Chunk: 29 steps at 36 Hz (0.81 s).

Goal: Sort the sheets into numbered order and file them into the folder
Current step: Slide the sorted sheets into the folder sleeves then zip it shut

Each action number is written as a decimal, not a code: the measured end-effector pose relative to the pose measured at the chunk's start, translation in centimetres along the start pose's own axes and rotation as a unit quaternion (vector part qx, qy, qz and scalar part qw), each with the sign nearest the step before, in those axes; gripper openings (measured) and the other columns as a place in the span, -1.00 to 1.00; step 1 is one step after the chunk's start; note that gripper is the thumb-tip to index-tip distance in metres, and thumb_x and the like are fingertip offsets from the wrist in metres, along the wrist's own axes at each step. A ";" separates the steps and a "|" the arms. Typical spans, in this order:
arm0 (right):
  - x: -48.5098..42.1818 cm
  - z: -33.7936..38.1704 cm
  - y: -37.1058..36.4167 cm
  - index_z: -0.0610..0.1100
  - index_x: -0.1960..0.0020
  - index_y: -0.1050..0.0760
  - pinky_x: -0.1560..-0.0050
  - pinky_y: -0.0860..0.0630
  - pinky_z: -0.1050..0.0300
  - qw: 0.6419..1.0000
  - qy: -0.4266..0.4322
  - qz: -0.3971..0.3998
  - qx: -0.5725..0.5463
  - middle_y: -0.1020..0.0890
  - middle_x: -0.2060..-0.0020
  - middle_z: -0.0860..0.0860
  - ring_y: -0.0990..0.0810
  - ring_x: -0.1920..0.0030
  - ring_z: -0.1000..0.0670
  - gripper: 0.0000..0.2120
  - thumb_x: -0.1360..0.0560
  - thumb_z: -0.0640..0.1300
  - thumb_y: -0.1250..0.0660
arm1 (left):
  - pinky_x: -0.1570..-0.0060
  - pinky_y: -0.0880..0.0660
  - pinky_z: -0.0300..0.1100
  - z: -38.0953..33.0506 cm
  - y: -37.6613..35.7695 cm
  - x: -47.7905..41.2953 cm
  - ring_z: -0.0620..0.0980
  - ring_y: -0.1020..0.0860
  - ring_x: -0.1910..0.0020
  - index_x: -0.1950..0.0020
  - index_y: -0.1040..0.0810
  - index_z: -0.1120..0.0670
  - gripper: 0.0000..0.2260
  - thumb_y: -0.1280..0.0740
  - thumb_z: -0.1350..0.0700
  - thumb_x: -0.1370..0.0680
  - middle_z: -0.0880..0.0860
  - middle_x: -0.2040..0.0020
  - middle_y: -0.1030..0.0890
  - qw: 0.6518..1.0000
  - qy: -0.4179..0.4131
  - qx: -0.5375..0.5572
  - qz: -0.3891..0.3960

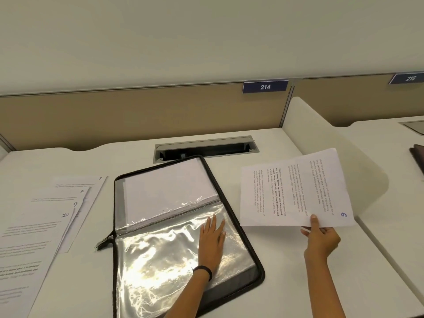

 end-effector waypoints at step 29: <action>0.1 -2.6 -1.9 -0.40 -0.18 -0.50 0.45 -0.59 0.24 0.989 -0.032 0.104 0.096 -0.61 -0.10 -0.23 -0.63 0.23 -0.22 -0.67 -0.48 -0.25 -0.40 | -0.43 0.34 -0.24 -0.4 0.8 -1.2 -0.17 0.16 -0.50 -0.44 -0.04 -0.18 -0.58 0.15 -0.24 -0.60 -0.15 -0.50 0.10 0.997 0.030 0.067 -0.016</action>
Point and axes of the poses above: each hand's wrist, its own x-axis away from the middle knuckle, its own y-axis out of the back of the hand, z = x × y, the point moved 9 cm from there along -x, towards the middle knuckle
